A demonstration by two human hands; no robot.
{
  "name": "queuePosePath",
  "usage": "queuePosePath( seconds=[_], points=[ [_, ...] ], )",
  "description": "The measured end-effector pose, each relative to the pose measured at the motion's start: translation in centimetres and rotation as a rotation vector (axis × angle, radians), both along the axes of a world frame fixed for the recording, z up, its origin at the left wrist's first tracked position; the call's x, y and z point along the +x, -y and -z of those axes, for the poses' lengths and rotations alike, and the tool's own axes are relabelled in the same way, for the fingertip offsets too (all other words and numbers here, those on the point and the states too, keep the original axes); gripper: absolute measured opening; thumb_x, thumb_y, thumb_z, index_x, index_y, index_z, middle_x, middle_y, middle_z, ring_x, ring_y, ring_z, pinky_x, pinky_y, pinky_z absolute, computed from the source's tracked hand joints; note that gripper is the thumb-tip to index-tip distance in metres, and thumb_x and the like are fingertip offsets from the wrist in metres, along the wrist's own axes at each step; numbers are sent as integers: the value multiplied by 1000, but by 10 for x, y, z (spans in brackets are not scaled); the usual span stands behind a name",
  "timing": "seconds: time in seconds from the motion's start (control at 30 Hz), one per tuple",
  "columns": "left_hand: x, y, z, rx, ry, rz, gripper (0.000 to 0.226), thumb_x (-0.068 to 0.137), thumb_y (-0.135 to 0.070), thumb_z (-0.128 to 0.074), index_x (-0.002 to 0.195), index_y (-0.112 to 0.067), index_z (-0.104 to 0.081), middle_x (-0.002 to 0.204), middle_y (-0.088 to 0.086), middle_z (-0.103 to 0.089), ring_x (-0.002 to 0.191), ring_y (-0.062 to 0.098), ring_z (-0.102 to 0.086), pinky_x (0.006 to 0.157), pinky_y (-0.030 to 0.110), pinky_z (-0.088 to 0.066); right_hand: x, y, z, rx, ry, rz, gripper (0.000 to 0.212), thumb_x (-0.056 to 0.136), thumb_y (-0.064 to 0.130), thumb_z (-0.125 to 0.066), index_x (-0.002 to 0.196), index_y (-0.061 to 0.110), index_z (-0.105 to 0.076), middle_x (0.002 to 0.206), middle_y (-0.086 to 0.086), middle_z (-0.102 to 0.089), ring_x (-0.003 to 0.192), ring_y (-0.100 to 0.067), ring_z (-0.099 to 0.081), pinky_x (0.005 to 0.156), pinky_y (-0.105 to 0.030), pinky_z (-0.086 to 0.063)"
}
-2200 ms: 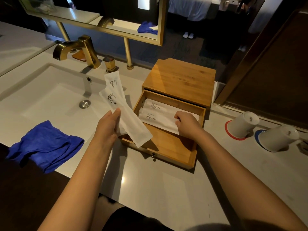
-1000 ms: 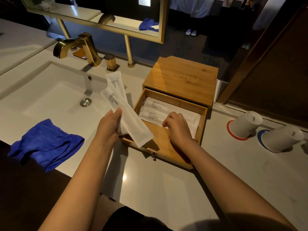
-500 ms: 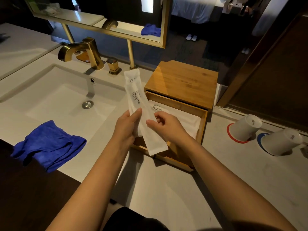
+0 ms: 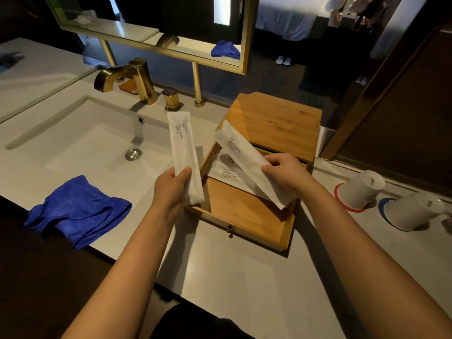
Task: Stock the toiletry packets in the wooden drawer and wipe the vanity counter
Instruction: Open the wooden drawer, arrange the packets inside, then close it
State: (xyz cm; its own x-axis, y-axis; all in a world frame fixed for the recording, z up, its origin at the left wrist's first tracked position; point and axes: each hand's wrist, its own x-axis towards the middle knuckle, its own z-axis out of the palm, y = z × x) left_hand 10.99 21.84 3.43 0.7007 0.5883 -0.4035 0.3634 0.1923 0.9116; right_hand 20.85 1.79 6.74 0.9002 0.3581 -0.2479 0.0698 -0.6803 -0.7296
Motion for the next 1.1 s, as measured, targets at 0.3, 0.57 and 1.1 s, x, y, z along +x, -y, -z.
queuePosePath(
  seconds=[0.3, 0.57, 1.1],
  points=[
    [-3, -8, 7, -145, 1, -102, 42, 91, -21, -56, 131, -11, -48, 118, 11, -58, 103, 26, -57, 87, 45, -51, -4, -4, 34, -149, 5, -171, 37, 88, 9, -58, 124, 10, -57, 127, -8, -58, 109, -19, -53, 82, -25, -41],
    [-2, -7, 11, -171, -5, -118, 42, 91, -22, -57, 130, -12, -47, 116, 10, -57, 102, 26, -57, 87, 46, -51, -9, 5, 51, -166, 20, -16, 38, 89, 1, -49, 125, 12, -56, 126, -9, -57, 110, -23, -55, 79, -25, -44],
    [-1, -6, 12, -162, -21, -109, 36, 91, -23, -55, 125, -13, -48, 113, 9, -57, 102, 26, -57, 83, 44, -52, -16, -12, 83, -215, 121, -34, 26, 90, 5, -49, 111, 10, -63, 110, -10, -64, 96, -23, -58, 76, -26, -44]
  ],
)
